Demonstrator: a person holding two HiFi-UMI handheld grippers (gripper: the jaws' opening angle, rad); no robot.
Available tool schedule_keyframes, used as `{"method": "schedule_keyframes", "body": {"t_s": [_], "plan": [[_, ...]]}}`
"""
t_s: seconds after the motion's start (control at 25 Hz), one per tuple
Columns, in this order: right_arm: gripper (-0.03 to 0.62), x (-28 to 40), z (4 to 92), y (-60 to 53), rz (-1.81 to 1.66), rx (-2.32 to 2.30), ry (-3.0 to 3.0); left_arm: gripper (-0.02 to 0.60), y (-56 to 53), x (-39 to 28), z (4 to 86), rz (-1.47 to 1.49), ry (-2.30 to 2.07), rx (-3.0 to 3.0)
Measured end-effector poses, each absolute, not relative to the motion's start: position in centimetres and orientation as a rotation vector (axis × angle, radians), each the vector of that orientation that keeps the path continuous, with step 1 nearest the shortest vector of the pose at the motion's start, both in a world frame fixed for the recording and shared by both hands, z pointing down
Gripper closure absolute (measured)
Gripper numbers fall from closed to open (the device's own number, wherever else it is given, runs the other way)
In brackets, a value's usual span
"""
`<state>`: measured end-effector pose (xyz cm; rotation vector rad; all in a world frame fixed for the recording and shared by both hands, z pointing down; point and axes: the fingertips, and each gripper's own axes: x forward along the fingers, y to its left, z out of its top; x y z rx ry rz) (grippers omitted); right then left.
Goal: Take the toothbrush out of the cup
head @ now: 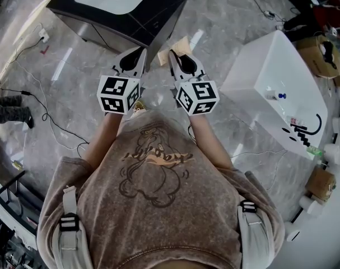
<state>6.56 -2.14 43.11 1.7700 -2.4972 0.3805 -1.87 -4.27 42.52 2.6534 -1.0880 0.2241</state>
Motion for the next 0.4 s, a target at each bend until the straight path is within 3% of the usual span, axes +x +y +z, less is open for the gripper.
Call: {"method": "schedule_keyframes", "body": {"t_s": [0.4], "plan": [[0.520,6.96,42.98,-2.86,0.386,1.773,-2.496,0.565,-4.93,-1.20,42.74,0.235,-1.066,2.648]]}}
